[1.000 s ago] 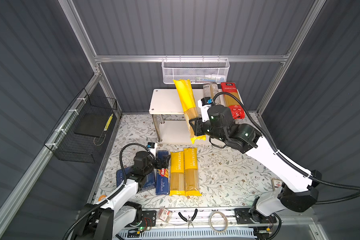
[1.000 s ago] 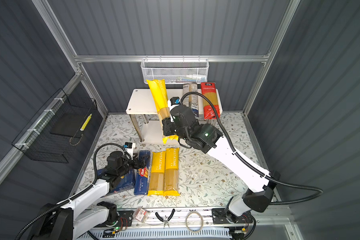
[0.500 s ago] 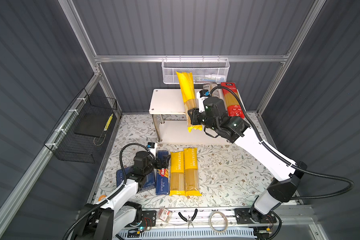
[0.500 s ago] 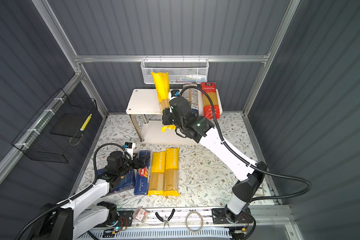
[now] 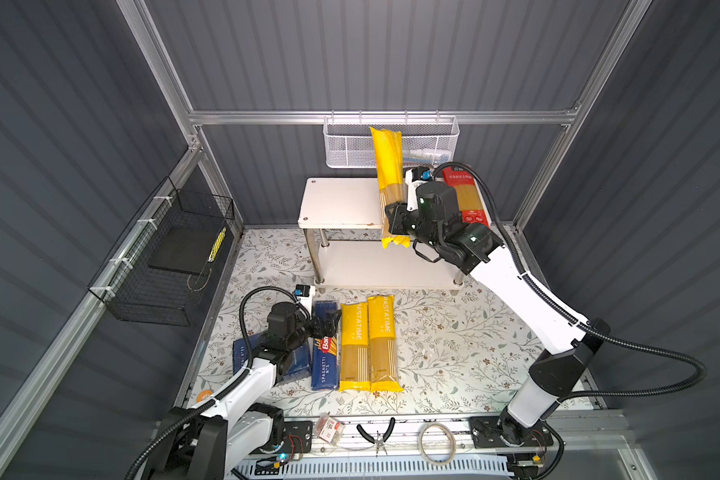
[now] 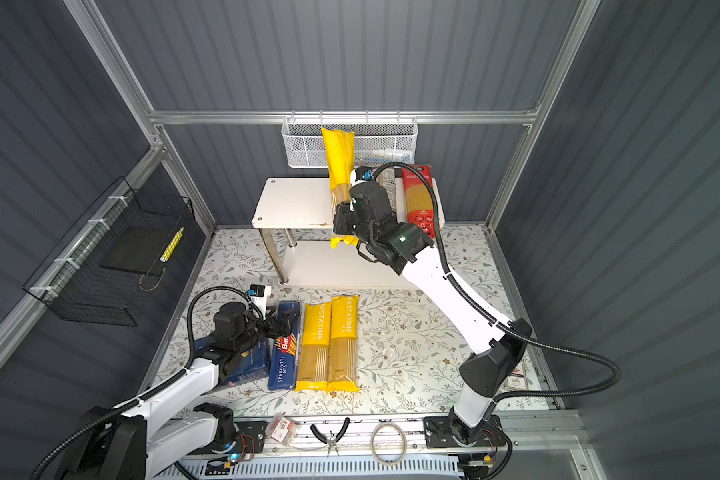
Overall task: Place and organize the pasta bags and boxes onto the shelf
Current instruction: 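Carry the upright yellow bag over the top shelf beside the clear-wrapped bag, then lower the yellow bag onto the top shelf and open the right gripper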
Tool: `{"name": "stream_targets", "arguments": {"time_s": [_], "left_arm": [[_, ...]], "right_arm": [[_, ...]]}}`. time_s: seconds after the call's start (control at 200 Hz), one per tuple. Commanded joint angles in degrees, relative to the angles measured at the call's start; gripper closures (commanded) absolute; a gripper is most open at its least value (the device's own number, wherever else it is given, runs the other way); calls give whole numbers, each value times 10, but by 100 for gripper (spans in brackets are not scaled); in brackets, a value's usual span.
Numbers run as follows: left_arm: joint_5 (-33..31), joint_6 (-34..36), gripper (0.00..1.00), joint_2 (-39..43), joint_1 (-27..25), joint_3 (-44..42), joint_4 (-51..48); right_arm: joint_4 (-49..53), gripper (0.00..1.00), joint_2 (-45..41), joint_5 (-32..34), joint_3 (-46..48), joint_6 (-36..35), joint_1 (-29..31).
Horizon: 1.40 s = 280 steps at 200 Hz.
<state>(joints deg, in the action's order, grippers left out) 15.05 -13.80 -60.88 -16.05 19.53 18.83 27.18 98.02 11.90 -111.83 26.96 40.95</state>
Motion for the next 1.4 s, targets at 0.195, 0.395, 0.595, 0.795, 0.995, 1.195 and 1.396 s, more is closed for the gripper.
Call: {"name": "stream_targets", "arguments": {"time_s": [0.195, 0.395, 0.595, 0.795, 0.995, 1.195, 1.396], "left_arm": [[11, 1, 1, 1, -1, -2, 1], [12, 0, 1, 0, 0, -1, 0], [13, 0, 1, 0, 0, -1, -2], [11, 1, 1, 4, 0, -1, -4], [11, 0, 1, 3, 0, -1, -4], [10, 1, 1, 4, 0, -1, -4], [7, 1, 1, 7, 0, -3, -4]], "right_arm": [[-97, 81, -3, 17, -37, 3, -7], [-100, 80, -3, 30, -27, 8, -12], [-111, 74, 1, 38, -16, 20, -16], [-115, 56, 1, 38, -8, 32, -16], [-132, 57, -10, 29, 12, 40, -17], [-54, 52, -12, 27, -35, -13, -4], [74, 42, -41, 48, -73, -93, 35]]}}
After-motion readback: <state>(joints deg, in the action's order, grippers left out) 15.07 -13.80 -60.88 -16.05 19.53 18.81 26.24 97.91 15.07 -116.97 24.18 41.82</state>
